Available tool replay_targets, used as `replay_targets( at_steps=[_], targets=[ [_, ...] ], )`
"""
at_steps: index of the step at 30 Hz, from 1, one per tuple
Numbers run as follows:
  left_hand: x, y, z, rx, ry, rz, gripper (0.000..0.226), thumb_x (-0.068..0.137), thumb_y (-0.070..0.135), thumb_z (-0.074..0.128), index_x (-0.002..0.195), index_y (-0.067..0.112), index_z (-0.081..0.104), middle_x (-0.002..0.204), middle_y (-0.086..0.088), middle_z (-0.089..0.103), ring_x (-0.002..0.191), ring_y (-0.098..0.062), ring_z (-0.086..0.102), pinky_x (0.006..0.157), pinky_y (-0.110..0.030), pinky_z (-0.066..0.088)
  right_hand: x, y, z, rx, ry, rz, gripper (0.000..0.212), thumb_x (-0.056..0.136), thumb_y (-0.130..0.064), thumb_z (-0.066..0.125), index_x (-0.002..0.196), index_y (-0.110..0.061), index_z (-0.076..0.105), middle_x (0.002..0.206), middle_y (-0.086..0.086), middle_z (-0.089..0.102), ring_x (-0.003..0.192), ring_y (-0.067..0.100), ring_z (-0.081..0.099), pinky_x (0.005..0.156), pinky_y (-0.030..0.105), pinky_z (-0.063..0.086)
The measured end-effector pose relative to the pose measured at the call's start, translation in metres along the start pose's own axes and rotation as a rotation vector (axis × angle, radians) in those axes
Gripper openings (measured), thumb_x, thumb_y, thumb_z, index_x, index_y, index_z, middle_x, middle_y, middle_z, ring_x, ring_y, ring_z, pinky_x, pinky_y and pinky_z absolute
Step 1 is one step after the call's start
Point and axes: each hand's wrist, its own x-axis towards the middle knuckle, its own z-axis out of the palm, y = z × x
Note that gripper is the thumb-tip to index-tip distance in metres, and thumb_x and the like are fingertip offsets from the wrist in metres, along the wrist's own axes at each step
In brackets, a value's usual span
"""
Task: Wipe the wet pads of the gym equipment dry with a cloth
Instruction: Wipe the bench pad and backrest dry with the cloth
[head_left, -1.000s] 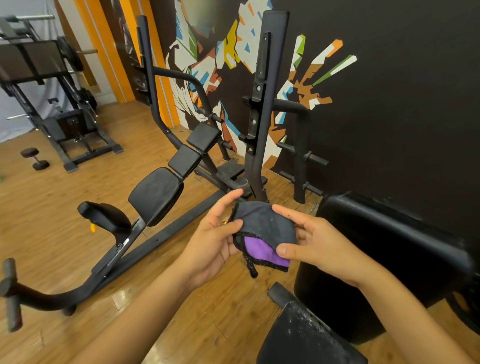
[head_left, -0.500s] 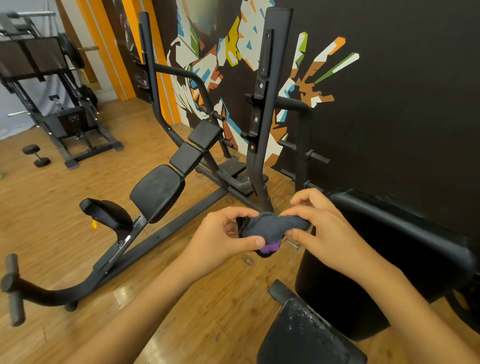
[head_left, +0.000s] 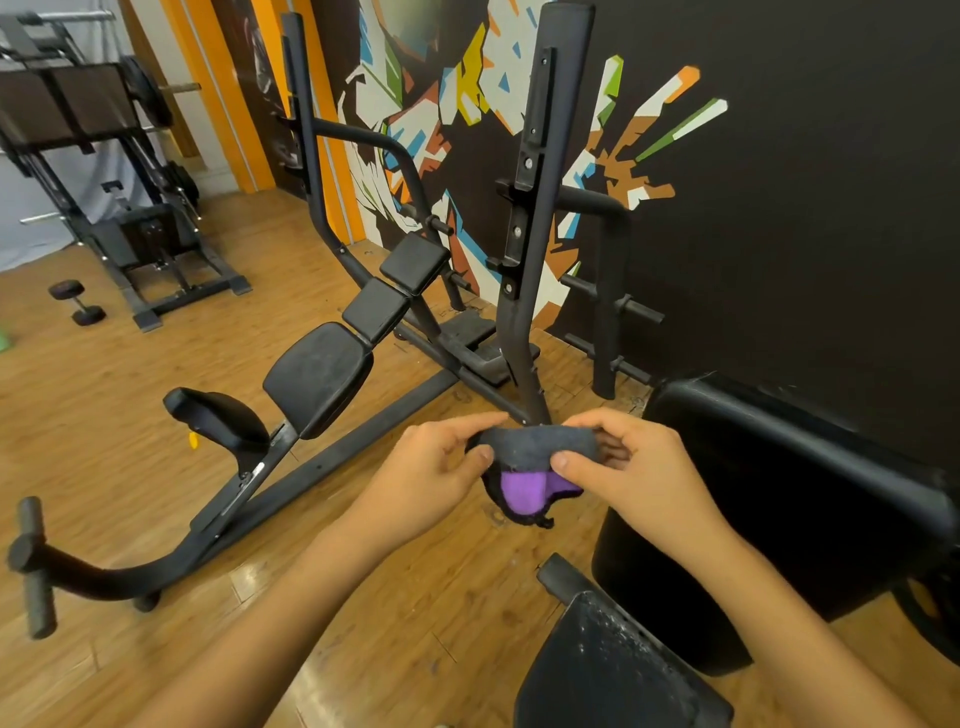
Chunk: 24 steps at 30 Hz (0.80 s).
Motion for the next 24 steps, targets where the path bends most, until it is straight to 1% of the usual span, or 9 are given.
replay_targets(
  at_steps=[2, 4, 7, 10, 14, 16, 18, 21, 24],
  targets=[
    [-0.002, 0.004, 0.002, 0.180, 0.046, 0.008, 0.058, 0.095, 0.017, 0.061, 0.149, 0.035, 0.045, 0.156, 0.019, 0.040, 0.147, -0.002, 0.030, 0.123, -0.036, 0.027, 0.000, 0.000, 0.007, -0.019, 0.025, 0.007, 0.027, 0.082, -0.019, 0.082, 0.102, -0.032, 0.069, 0.088, -0.012, 0.073, 0.087, 0.001, 0.070, 0.072, 0.022, 0.060],
    [-0.005, 0.013, 0.007, 0.288, 0.030, 0.084, 0.068, 0.094, 0.032, 0.057, 0.157, 0.030, 0.032, 0.164, 0.018, 0.021, 0.153, 0.000, 0.009, 0.125, -0.035, 0.007, -0.001, -0.001, 0.014, -0.032, 0.044, -0.012, 0.028, 0.081, -0.020, 0.083, 0.101, -0.033, 0.069, 0.087, -0.011, 0.073, 0.086, 0.003, 0.070, 0.072, 0.022, 0.060],
    [-0.007, 0.018, 0.018, 0.469, -0.023, 0.193, 0.073, 0.098, 0.040, 0.058, 0.160, 0.025, 0.023, 0.165, 0.012, 0.021, 0.154, -0.004, 0.006, 0.124, -0.037, -0.004, -0.001, -0.008, 0.020, 0.045, 0.013, -0.037, 0.033, 0.080, -0.013, 0.083, 0.102, -0.034, 0.069, 0.091, -0.009, 0.074, 0.090, 0.003, 0.071, 0.074, 0.019, 0.058],
    [-0.004, 0.007, 0.021, 0.477, 0.064, 0.230, 0.063, 0.095, 0.025, 0.067, 0.152, 0.021, 0.040, 0.153, -0.001, 0.048, 0.149, -0.014, 0.032, 0.122, -0.038, 0.006, -0.002, -0.013, 0.021, 0.150, -0.027, -0.051, 0.039, 0.081, -0.006, 0.081, 0.105, -0.035, 0.070, 0.095, -0.010, 0.076, 0.093, 0.001, 0.071, 0.075, 0.015, 0.055],
    [-0.009, -0.004, 0.018, 0.533, 0.158, 0.335, 0.053, 0.082, 0.007, 0.078, 0.130, 0.019, 0.057, 0.125, -0.001, 0.069, 0.113, -0.021, 0.066, 0.104, -0.036, 0.047, -0.001, -0.007, 0.023, 0.114, -0.124, -0.044, 0.041, 0.085, -0.013, 0.079, 0.119, -0.033, 0.070, 0.111, -0.009, 0.074, 0.106, 0.004, 0.069, 0.088, 0.024, 0.057],
    [-0.014, -0.010, 0.015, 0.539, 0.213, 0.392, 0.044, 0.086, 0.007, 0.067, 0.128, 0.018, 0.058, 0.126, -0.001, 0.068, 0.114, -0.021, 0.065, 0.089, -0.032, 0.055, -0.002, -0.001, 0.026, -0.013, -0.152, -0.117, 0.042, 0.089, -0.022, 0.077, 0.129, -0.031, 0.066, 0.123, -0.015, 0.068, 0.117, 0.002, 0.062, 0.096, 0.023, 0.053],
    [-0.019, -0.022, 0.011, 0.582, 0.261, 0.415, 0.039, 0.093, 0.011, 0.056, 0.132, 0.015, 0.059, 0.136, -0.005, 0.064, 0.124, -0.023, 0.061, 0.099, -0.034, 0.053, -0.001, 0.002, 0.030, -0.150, -0.161, -0.205, 0.044, 0.093, -0.036, 0.068, 0.136, -0.033, 0.060, 0.134, -0.023, 0.057, 0.129, -0.002, 0.050, 0.104, 0.018, 0.044],
    [-0.027, -0.053, 0.004, 0.659, 0.304, 0.377, 0.053, 0.084, -0.004, 0.074, 0.134, 0.007, 0.061, 0.144, -0.011, 0.058, 0.132, -0.029, 0.056, 0.109, -0.044, 0.048, 0.006, 0.012, 0.044, -0.417, -0.146, -0.307, 0.052, 0.097, -0.048, 0.048, 0.147, -0.032, 0.048, 0.150, -0.022, 0.042, 0.145, -0.004, 0.027, 0.115, 0.023, 0.026],
    [-0.038, -0.083, -0.010, 0.709, 0.287, 0.324, 0.062, 0.078, -0.008, 0.080, 0.136, 0.005, 0.061, 0.146, -0.012, 0.056, 0.135, -0.031, 0.053, 0.109, -0.049, 0.047, 0.024, 0.023, 0.066, -0.595, -0.107, -0.362, 0.051, 0.100, -0.037, 0.049, 0.150, -0.026, 0.044, 0.158, -0.011, 0.035, 0.151, 0.003, 0.015, 0.117, 0.032, 0.018]
  ],
)
